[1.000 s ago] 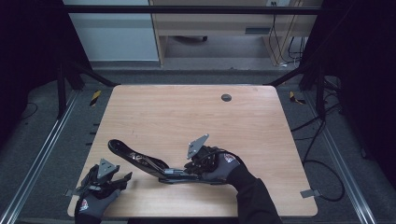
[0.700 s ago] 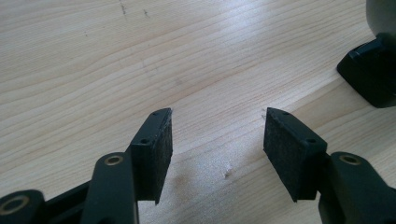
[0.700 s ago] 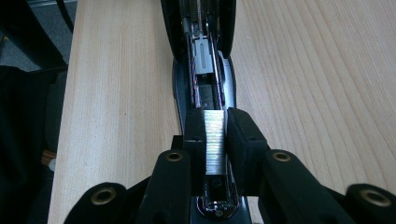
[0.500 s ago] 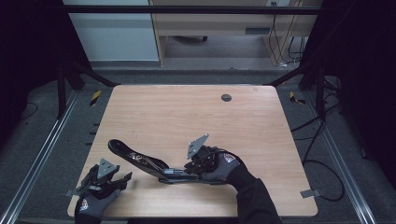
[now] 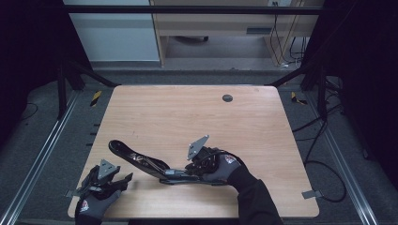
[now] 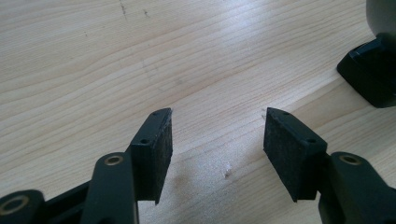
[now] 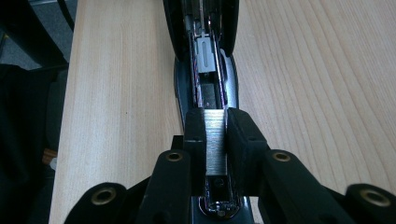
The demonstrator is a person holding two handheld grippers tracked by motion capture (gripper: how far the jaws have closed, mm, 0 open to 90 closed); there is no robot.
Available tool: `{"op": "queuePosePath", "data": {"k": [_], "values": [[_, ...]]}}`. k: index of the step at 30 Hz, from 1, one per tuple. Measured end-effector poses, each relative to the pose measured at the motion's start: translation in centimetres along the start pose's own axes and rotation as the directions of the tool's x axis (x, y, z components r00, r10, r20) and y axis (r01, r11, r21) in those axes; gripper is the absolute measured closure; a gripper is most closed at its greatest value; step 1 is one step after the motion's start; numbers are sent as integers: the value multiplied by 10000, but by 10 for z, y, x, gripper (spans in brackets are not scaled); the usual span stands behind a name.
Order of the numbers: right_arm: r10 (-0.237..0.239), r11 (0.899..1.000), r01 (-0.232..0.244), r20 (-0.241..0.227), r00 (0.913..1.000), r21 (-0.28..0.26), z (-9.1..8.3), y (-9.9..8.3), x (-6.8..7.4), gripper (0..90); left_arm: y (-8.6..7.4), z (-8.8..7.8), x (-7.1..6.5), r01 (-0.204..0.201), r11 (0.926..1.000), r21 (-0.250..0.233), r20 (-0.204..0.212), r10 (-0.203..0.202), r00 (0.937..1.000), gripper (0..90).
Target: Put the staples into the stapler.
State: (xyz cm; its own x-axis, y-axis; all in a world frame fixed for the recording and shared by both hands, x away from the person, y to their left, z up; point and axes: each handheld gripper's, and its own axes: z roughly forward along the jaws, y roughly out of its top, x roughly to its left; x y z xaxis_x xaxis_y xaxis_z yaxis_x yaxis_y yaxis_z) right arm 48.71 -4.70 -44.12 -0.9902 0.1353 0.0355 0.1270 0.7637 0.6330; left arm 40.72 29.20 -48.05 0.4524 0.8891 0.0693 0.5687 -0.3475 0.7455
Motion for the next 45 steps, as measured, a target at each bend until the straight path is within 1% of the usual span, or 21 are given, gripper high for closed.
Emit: {"op": "queuePosePath", "data": {"k": [4,7,12,19,28,34,45], "values": [[-19,9998,20,46,10000,-192,-3,0,-1,785,0,0,0,1,10000,-1,-1,-1,10000,421],[28,9997,-26,96,9999,-239,-4,0,-1,785,0,0,0,-1,10000,1,-2,1,10000,422],[75,9998,-73,125,9999,-162,-3,-1,-2,786,0,0,0,1,10000,1,-1,-1,10000,421],[-105,9999,105,-15,9999,-30,0,0,-1,786,0,0,0,3,10000,-3,0,-3,10000,422],[-132,9999,132,-1,9999,-31,0,0,0,786,0,0,0,-5,10000,4,-3,5,10000,421],[-65,9997,66,52,10000,-220,-2,0,-1,786,0,0,0,-4,10000,5,0,4,10000,421],[-181,9998,180,-61,9998,-113,0,0,-2,786,0,0,0,-5,10000,6,-4,5,10000,422]]}}
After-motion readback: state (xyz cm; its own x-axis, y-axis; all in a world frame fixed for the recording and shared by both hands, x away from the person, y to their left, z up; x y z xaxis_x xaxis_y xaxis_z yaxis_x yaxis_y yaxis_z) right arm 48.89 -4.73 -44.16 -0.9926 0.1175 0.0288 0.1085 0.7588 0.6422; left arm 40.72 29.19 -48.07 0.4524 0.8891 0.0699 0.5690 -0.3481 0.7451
